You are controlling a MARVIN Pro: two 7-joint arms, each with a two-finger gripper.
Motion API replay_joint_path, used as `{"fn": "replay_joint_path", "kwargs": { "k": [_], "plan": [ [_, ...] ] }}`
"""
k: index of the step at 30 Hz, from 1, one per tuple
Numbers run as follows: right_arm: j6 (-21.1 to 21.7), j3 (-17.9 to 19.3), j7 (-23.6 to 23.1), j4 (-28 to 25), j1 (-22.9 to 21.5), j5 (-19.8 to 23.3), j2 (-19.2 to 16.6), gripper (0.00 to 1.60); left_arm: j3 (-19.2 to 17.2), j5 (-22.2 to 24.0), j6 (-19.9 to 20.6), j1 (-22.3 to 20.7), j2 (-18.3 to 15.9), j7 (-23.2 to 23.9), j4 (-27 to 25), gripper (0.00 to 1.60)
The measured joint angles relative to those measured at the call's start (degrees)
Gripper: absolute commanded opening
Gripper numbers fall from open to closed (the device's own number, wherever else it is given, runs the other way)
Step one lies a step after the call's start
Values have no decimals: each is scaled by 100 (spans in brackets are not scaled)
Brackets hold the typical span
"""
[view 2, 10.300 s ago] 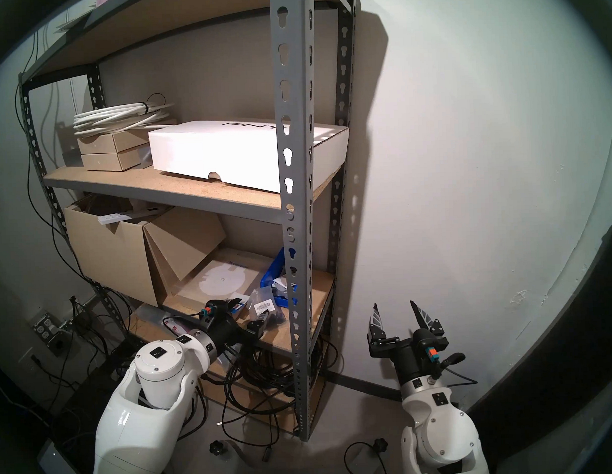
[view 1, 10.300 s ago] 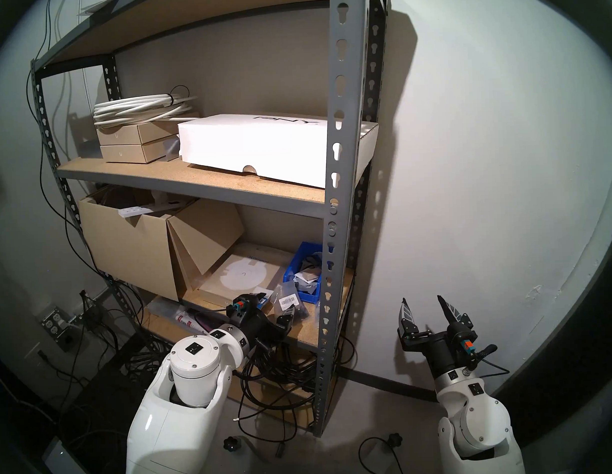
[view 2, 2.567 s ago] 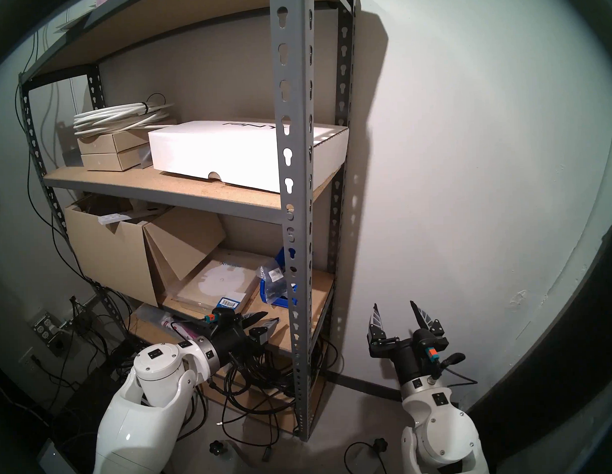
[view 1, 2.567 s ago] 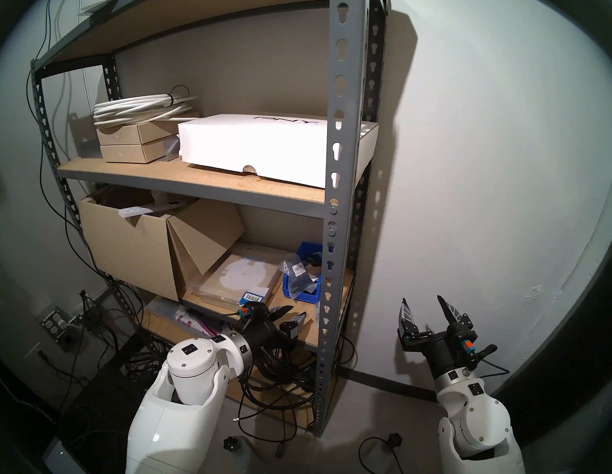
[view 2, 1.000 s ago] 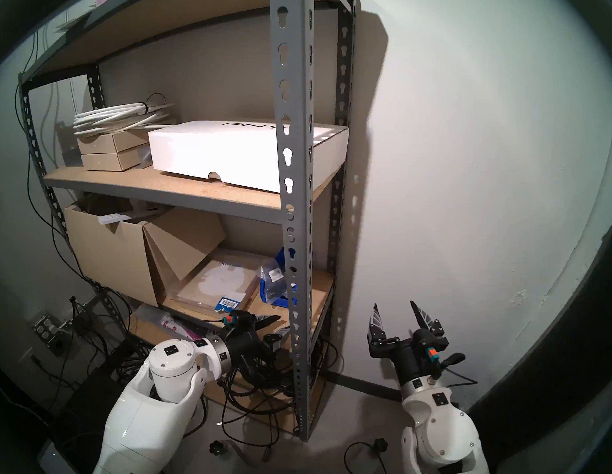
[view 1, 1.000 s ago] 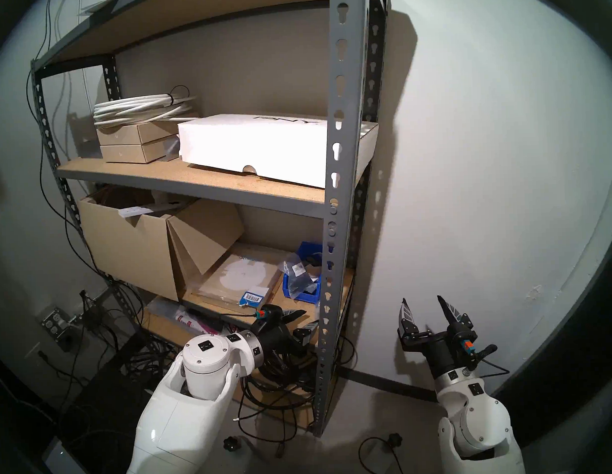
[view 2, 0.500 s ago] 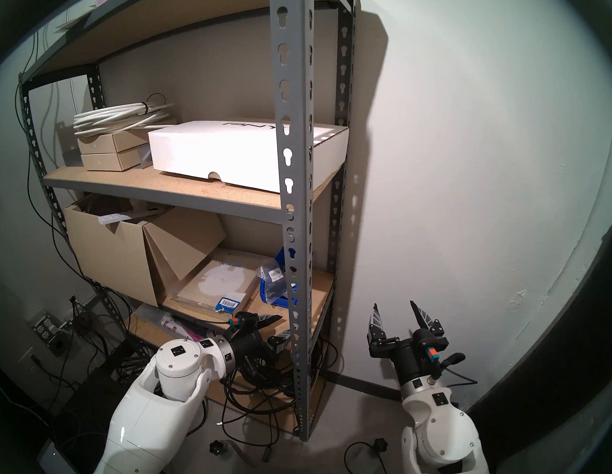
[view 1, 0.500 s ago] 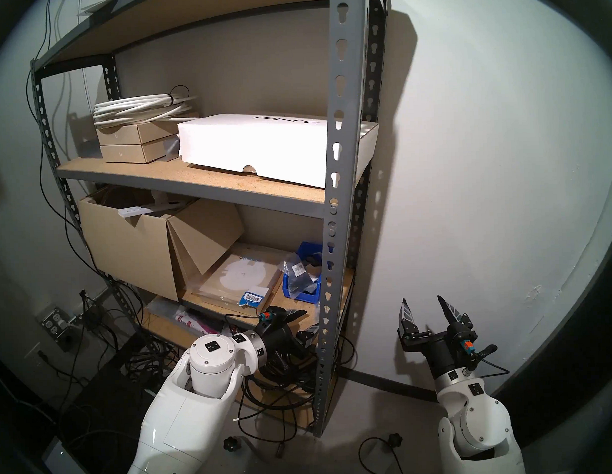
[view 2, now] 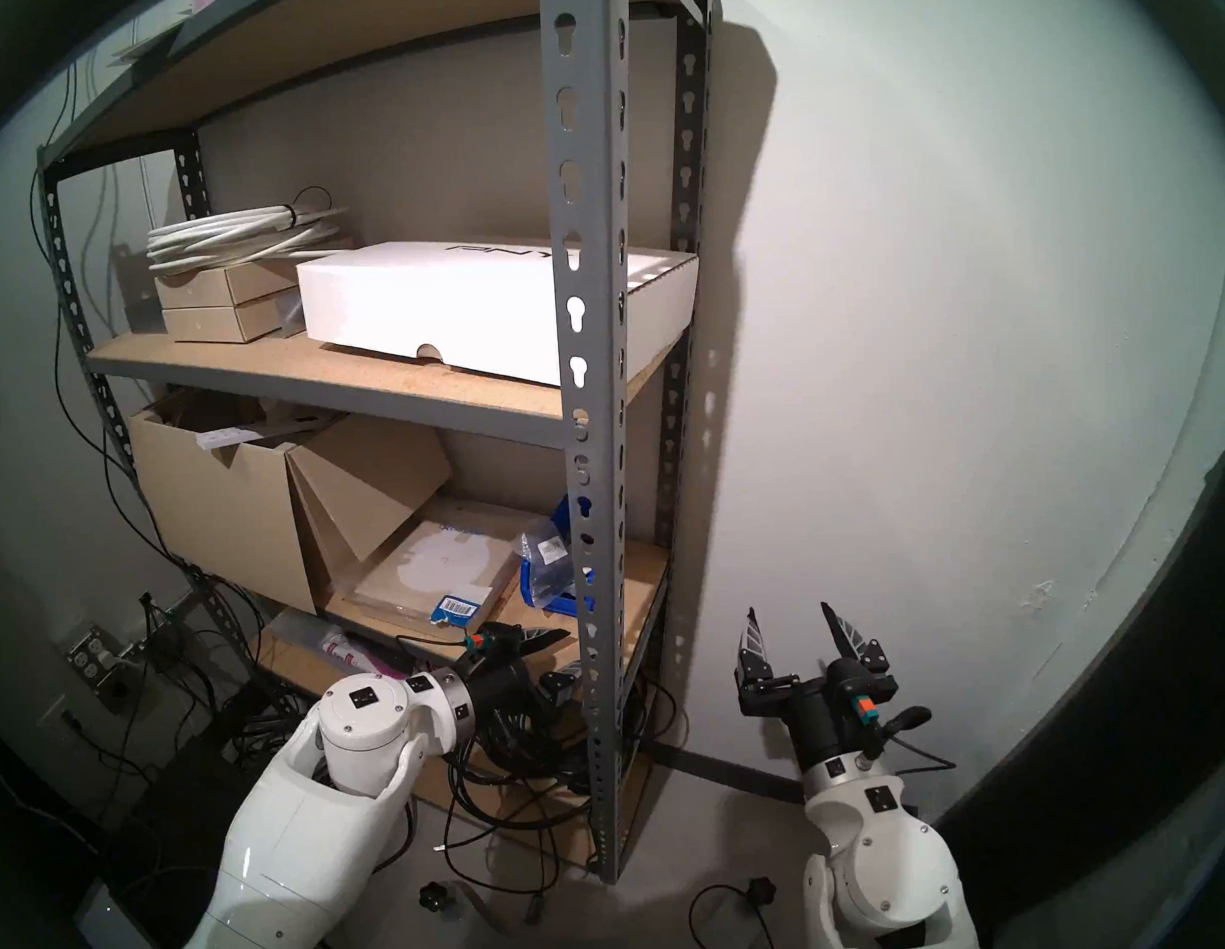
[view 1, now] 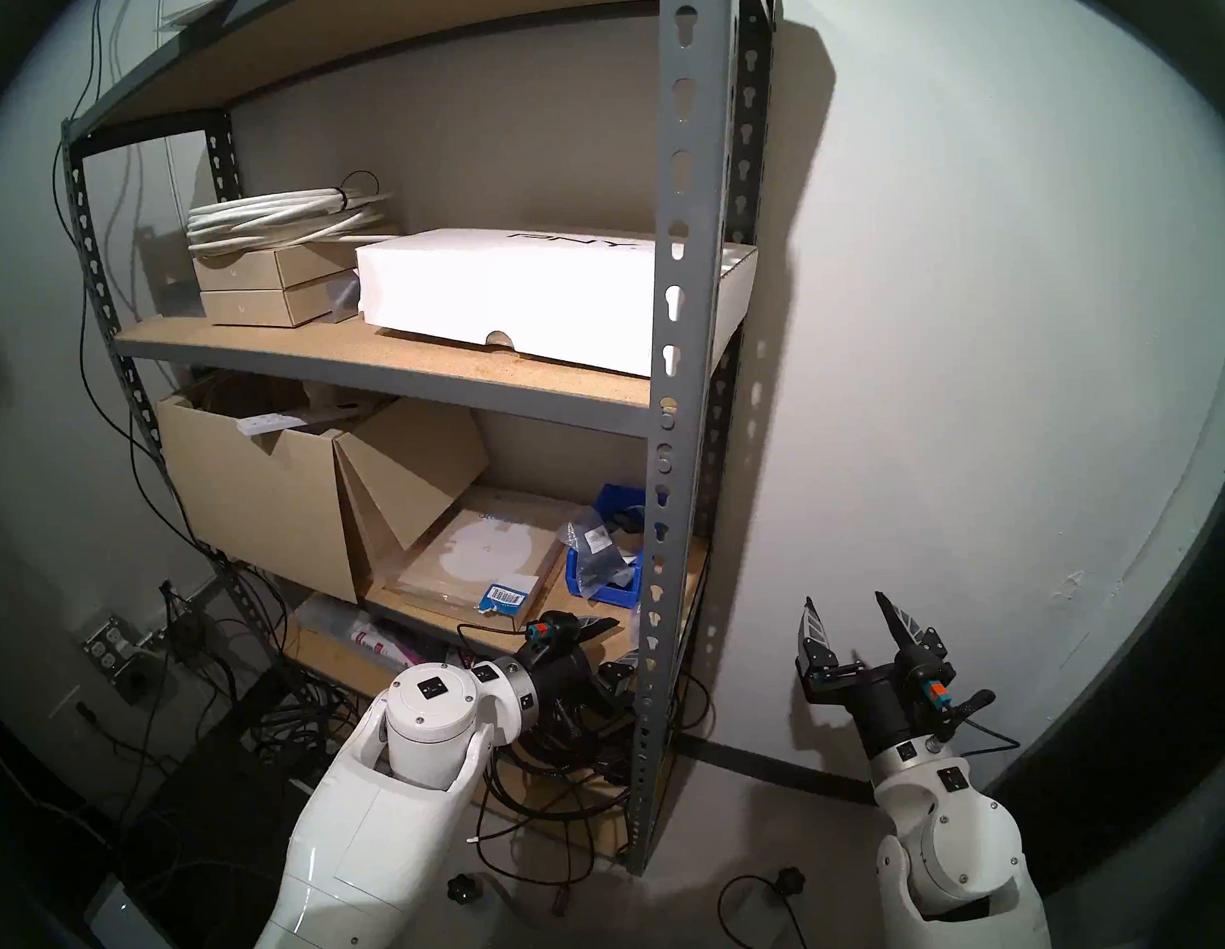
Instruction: Organize the rack shelf by putting things into a case
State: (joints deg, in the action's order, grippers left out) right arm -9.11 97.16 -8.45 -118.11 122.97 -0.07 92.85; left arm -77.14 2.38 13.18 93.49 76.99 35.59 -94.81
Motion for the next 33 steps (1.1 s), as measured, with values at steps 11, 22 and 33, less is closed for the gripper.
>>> {"fn": "replay_joint_path", "kwargs": {
  "k": [11, 22, 33],
  "plan": [
    [0, 0, 0, 0, 0, 0, 0, 160, 101, -238, -157, -157, 16, 10, 310, 120],
    [0, -1, 1, 0, 0, 0, -1, 160, 185, -394, -264, -322, 75, -102, 555, 117],
    [0, -1, 1, 0, 0, 0, -1, 160, 248, -374, -303, -477, 153, -147, 613, 111]
  ]
}}
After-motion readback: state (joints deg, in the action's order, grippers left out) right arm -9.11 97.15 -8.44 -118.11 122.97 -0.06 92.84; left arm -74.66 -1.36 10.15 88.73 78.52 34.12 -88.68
